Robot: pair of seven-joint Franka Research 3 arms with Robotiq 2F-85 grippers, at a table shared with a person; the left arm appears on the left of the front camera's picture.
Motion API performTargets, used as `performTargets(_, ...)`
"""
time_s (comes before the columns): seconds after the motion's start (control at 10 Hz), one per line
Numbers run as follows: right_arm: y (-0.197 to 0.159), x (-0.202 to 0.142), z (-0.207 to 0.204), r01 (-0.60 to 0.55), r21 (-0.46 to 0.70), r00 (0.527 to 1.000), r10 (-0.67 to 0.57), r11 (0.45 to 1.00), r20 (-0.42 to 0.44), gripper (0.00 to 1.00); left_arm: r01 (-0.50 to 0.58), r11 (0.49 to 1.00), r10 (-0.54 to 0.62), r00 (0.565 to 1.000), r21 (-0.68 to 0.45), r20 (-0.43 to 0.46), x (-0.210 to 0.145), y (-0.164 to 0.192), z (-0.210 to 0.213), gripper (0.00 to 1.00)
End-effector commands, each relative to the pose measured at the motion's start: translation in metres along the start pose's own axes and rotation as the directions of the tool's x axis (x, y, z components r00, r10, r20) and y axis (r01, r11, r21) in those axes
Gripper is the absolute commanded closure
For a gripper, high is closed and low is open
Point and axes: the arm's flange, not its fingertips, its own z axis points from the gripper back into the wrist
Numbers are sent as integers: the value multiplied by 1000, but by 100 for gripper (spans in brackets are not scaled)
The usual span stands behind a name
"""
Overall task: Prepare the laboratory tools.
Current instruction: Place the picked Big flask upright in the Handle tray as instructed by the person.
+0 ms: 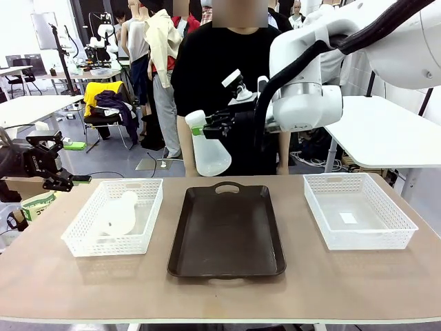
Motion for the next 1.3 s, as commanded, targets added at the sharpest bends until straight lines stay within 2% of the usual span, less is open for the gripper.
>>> performTargets(0.0, -4, -7, 4, 86, -43, 994, -88, 995, -63, 100, 2, 1000, -2, 1000, -5, 3, 0, -1, 2, 0)
performTargets(0.1, 0, 0, 0, 0, 0, 1000, 0, 1000, 0, 100, 2, 1000, -2, 1000, -5, 3, 0, -1, 2, 0)
performTargets(0.4, -2, -6, 2, 26, -10, 1000, -26, 1000, -17, 100, 2, 1000, -2, 1000, -5, 3, 0, -1, 2, 0)
performTargets(0.5, 0, -20, 3, -35, 71, 998, 32, 997, 48, 100, 2, 1000, -2, 1000, -5, 3, 0, -1, 2, 0)
performTargets(0.6, 2, -43, -1, -133, 97, 985, 121, 986, 120, 100, 2, 1000, -2, 1000, -5, 3, 0, -1, 2, 0)
performTargets(0.8, 5, -76, -4, -168, 102, 966, 144, 980, 213, 100, 2, 1000, -2, 1000, -5, 3, 0, -1, 2, 0)
performTargets(0.9, 4, -92, -6, -144, 68, 968, 127, 987, 215, 100, 2, 1000, -2, 1000, -5, 3, 0, -1, 2, 0)
performTargets(1.2, 0, -139, -17, -39, 62, 960, 21, 997, 281, 100, 2, 1000, -2, 1000, -5, 3, 0, -1, 2, 0)
